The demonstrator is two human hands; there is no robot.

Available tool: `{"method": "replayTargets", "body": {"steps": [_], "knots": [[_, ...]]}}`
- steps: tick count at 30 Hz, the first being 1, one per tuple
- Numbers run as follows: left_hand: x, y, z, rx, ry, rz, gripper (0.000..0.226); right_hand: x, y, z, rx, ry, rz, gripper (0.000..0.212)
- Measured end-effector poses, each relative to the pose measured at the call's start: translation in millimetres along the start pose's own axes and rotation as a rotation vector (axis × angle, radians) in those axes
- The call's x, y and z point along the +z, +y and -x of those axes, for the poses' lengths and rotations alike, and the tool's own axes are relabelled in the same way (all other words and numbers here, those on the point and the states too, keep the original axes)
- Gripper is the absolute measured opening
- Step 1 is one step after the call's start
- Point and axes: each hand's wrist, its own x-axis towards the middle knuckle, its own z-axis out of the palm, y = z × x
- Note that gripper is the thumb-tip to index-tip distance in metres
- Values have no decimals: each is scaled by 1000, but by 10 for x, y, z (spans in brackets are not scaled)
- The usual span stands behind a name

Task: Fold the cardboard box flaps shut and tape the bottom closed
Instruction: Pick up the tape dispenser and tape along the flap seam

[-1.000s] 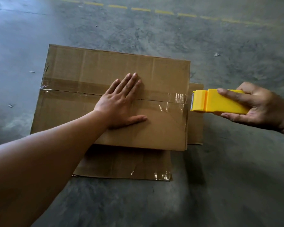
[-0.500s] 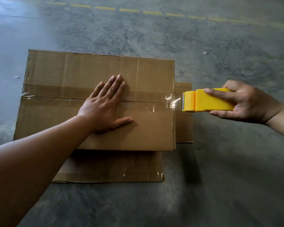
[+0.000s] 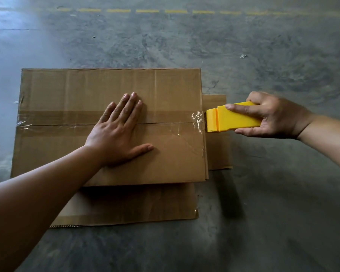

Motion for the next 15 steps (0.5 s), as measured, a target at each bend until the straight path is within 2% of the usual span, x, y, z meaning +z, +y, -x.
{"method": "replayTargets", "body": {"steps": [4, 6, 9, 12, 15], "knots": [[-52, 151, -70, -33, 65, 31, 115, 34, 7, -21, 1, 14, 6, 68], [-81, 373, -213, 12, 96, 70, 110, 46, 22, -16, 0, 20, 7, 68], [-93, 852, -587, 131, 54, 86, 109, 70, 33, -30, 1, 16, -11, 68], [-18, 1151, -859, 143, 8, 54, 112, 79, 51, -54, -1, 24, -30, 67], [104, 1163, -872, 149, 9, 3, 111, 124, 68, -34, 14, 12, -49, 68]]}}
